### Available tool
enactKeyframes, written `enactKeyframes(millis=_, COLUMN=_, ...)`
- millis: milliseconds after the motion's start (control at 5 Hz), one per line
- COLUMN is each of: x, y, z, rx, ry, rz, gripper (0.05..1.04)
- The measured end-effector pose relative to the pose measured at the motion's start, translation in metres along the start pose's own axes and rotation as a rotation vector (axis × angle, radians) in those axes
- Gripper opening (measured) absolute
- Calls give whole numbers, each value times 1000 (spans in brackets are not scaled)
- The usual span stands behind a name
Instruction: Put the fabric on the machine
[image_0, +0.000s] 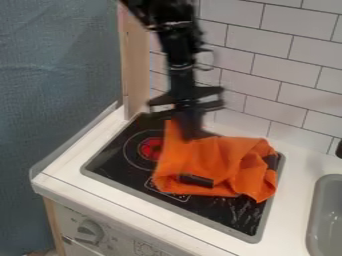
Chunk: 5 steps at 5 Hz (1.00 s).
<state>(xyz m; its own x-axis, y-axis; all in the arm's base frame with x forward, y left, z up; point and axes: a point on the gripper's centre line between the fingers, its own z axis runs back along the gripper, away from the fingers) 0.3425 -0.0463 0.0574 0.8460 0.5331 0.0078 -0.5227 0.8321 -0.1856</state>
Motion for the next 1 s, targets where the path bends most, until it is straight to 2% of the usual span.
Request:
enactKeyframes(millis=200, x=-7, y=-28, z=-17, rx=-6, ry=60, rz=-9, gripper=52)
enactKeyframes(millis=400, x=-7, y=-51, z=-36, rx=-18, ry=80, rz=6, gripper=52)
enactKeyframes(millis=800, x=5, y=-60, z=-65, rx=2, ry=67, rz=23, gripper=76)
enactKeyframes(millis=1000, x=3, y=-63, z=-67, rx=8, ry=55, rz=31, gripper=232)
